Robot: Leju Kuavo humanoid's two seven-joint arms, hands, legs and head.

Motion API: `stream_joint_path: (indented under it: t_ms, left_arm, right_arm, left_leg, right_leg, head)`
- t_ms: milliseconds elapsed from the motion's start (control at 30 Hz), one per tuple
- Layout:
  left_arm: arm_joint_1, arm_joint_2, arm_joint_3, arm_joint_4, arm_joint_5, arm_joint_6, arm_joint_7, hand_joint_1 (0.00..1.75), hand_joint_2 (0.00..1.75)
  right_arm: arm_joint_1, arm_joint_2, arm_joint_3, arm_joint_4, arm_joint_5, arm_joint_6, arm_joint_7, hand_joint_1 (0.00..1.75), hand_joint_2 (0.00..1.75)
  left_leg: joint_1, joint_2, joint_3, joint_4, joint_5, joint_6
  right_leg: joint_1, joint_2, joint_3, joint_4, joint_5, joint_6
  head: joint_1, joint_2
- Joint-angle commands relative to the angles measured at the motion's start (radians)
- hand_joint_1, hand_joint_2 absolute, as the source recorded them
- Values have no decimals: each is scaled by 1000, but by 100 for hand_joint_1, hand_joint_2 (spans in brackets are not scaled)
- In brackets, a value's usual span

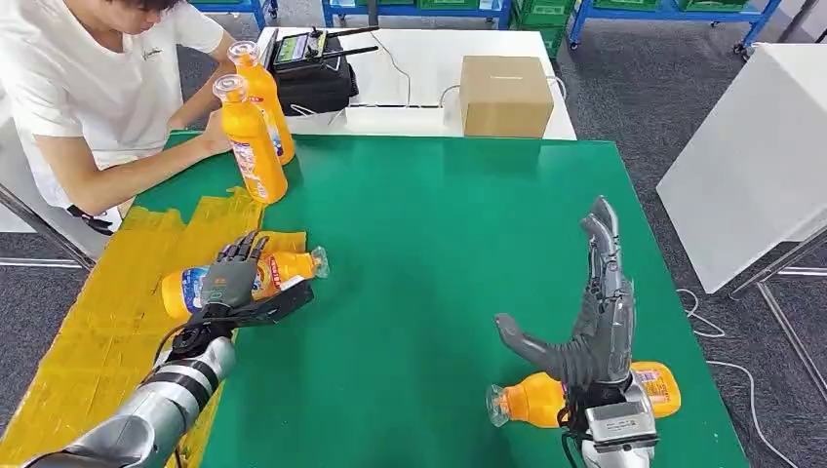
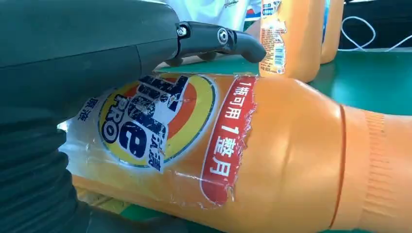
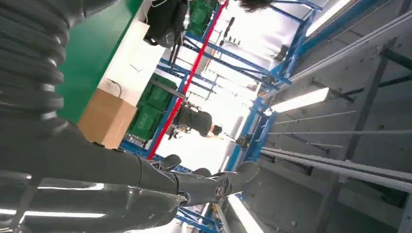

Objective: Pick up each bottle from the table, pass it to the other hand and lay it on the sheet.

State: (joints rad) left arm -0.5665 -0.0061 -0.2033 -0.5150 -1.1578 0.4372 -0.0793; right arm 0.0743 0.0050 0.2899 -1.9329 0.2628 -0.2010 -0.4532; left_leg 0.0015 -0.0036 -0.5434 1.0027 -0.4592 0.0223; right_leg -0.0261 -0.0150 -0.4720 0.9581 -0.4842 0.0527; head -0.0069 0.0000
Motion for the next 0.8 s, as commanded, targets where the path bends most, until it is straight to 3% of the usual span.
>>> stream_joint_path:
  t_ms: [33,200,333,533,567,667,800]
  left_arm:
    - [17,-14,31,18,1,-4,3,0,175]
    - [60,-23,57,-79,37,134,-40,0,175]
    - [103,-23,63,-184,62,156,-50,0,175]
    - [251,-82,67,-520,455,-8,-275,0,175]
    - [329,-108,50,-678,643,-65,-487,0,175]
    - [429,-101,-62,-899,656,-45,-406,0,175]
    - [424,-92,-69,-895,662,-44,-397,0,175]
  right_arm:
    - [-26,-10,0,54,0,-5,4,0,175]
    - [-20,-10,-1,61,0,-15,3,0,175]
    - [-13,-10,2,64,1,-25,1,0,175]
    - [32,-21,5,40,55,-53,11,0,175]
    - [39,-46,19,51,118,-44,46,0,175]
    - [58,-60,27,70,163,-55,31,0,175]
    - [58,-60,27,68,166,-58,30,0,175]
  left_leg:
    - [1,1,0,0,0,0]
    - [1,1,0,-1,0,-1]
    - [2,2,-2,0,0,-1]
    - [1,0,-6,0,0,0]
    - [2,1,-6,0,-1,-1]
    - [1,2,-9,1,-1,0]
    - [1,1,-12,1,-1,-1]
  right_leg:
    - [1,1,0,-1,1,-1]
    - [1,2,0,-1,1,-2]
    - [2,2,-3,-2,1,-3]
    - [1,0,-6,-1,0,-1]
    - [3,2,-5,-3,1,-4]
    - [1,2,-9,-2,0,-2]
    - [1,2,-12,-1,0,-2]
  head:
    - [0,0]
    - [0,0]
    - [0,0]
    - [0,0]
    - [0,0]
    - [0,0]
    - [0,0]
